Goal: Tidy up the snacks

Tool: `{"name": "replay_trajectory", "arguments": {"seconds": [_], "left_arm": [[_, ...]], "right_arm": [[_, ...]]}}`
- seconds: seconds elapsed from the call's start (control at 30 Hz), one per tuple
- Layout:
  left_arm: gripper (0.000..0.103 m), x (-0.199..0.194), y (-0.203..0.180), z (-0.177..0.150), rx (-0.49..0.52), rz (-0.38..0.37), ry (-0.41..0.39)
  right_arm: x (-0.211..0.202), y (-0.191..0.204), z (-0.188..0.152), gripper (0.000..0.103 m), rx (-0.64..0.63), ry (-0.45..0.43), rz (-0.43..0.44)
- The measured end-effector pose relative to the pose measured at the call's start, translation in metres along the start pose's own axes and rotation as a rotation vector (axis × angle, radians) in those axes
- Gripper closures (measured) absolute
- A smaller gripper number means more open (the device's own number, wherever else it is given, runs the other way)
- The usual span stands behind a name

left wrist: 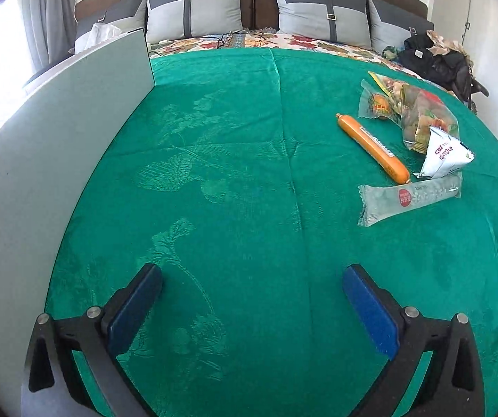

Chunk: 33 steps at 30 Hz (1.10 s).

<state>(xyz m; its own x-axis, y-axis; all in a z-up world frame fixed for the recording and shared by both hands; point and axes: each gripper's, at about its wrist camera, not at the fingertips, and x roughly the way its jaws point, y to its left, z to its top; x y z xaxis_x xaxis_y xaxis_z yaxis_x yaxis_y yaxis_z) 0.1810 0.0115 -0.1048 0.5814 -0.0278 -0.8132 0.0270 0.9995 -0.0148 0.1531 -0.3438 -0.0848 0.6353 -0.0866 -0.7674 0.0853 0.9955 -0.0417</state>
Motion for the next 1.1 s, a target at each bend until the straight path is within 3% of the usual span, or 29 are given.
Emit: {"name": "replay_trajectory", "arguments": {"seconds": [0.4, 0.73, 1.1], "left_arm": [[0.000, 0.000, -0.001, 0.000, 0.001, 0.002, 0.000], [0.000, 0.000, -0.001, 0.000, 0.000, 0.002, 0.000], [0.000, 0.000, -0.001, 0.000, 0.000, 0.002, 0.000]], "right_arm": [[0.026, -0.010, 0.016, 0.029, 0.041, 0.025, 0.006], [0.029, -0.009, 0.016, 0.016, 0.033, 0.037, 0.024], [0.029, -0.009, 0.016, 0.014, 0.033, 0.037, 0.024]]}}
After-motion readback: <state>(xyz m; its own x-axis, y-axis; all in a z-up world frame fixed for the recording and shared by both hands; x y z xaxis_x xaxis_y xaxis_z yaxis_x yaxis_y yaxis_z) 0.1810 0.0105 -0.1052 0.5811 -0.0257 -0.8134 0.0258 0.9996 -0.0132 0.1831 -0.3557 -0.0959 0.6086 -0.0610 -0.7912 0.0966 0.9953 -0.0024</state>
